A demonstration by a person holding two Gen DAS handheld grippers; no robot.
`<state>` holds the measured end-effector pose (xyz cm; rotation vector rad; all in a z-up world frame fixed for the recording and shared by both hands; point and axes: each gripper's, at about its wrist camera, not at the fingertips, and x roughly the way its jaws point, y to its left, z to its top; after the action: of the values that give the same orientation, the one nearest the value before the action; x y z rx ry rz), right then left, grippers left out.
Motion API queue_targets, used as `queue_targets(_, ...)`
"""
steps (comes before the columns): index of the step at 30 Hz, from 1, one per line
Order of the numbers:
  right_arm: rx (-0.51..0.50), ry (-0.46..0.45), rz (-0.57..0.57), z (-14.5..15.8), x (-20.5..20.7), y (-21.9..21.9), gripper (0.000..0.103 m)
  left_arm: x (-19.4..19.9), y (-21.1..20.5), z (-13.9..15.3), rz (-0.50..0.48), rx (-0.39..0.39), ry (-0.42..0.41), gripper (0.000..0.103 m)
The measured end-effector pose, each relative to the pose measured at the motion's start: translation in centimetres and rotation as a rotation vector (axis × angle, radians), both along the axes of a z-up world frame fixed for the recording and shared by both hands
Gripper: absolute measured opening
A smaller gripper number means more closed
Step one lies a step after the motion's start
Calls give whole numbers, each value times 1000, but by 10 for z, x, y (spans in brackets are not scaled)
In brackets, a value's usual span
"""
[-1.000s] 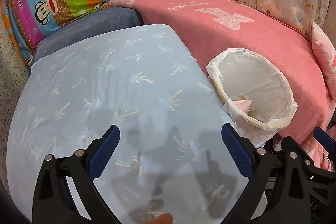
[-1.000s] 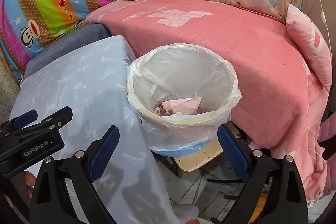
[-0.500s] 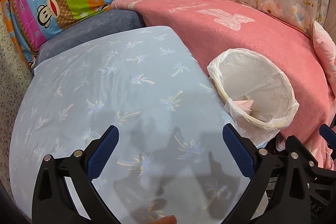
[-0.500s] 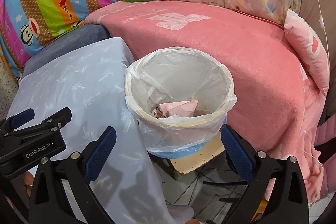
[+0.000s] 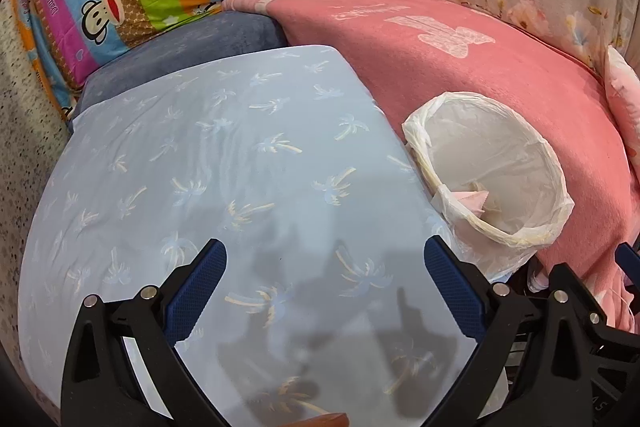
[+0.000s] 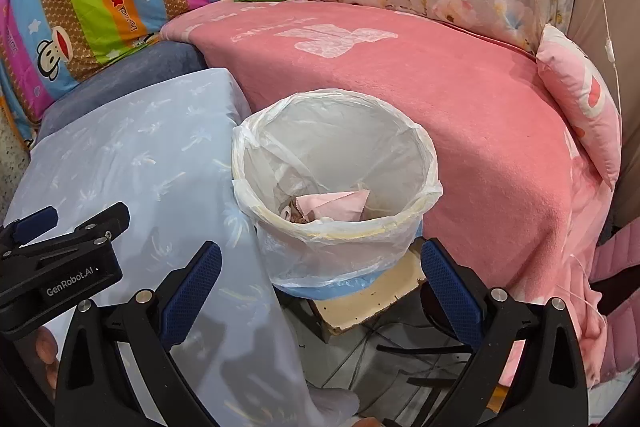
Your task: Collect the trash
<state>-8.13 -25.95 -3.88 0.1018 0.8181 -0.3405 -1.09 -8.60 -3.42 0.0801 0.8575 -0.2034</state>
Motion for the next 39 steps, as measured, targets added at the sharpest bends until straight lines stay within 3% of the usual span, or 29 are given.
queue_targets(39, 3, 1, -7, -4, -9, -3, 97, -8, -6, -2, -15, 21, -9, 95)
